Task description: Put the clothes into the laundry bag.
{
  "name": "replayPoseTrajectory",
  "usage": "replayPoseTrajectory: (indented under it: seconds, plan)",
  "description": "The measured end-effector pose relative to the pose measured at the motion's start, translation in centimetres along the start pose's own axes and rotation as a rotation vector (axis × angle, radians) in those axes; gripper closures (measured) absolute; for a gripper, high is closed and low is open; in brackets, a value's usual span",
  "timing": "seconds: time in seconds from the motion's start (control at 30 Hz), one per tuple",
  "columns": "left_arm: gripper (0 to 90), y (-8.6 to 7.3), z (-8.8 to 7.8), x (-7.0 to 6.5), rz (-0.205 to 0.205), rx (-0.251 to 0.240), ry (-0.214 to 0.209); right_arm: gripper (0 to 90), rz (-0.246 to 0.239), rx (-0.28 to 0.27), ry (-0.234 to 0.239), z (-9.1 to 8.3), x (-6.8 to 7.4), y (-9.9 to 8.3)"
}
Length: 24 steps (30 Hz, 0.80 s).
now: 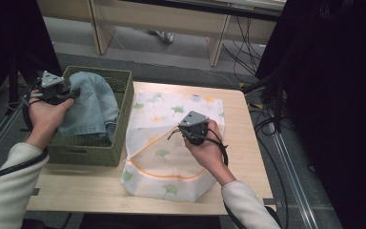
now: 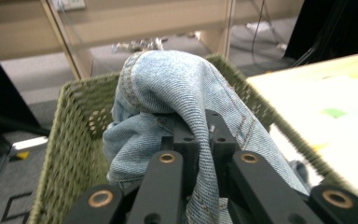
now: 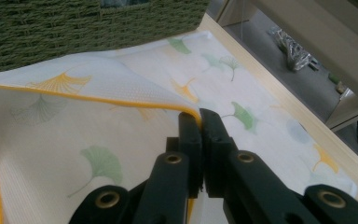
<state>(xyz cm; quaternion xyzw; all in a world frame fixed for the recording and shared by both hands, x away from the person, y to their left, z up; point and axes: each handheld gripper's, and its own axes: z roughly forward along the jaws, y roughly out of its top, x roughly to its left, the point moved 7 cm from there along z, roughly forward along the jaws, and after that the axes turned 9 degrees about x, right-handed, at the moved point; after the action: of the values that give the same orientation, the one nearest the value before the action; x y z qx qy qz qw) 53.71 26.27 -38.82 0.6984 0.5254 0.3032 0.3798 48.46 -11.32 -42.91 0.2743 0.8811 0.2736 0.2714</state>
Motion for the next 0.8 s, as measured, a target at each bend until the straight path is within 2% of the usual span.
replayPoseTrajectory:
  seconds: [0.33, 0.43, 0.73, 0.8]
  plan:
    - [84.8, 1.5, -2.0, -1.2, 0.024, -0.093, -0.016, 89.4, 0.005, -0.001, 0.007, 0.0, -0.1, 0.0]
    - [84.8, 1.8, -2.4, -1.3, 0.008, -0.113, -0.016, 89.4, 0.010, 0.001, 0.012, 0.1, 0.0, -0.1]
    - [84.9, 3.1, -4.3, -2.1, 0.033, -0.190, -0.032, 89.6, 0.018, -0.001, 0.021, 0.1, -0.1, -0.1]
    - [84.9, 3.3, -4.7, -2.3, 0.018, -0.200, -0.039, 89.7, 0.012, -0.001, 0.020, 0.1, -0.1, -0.1]
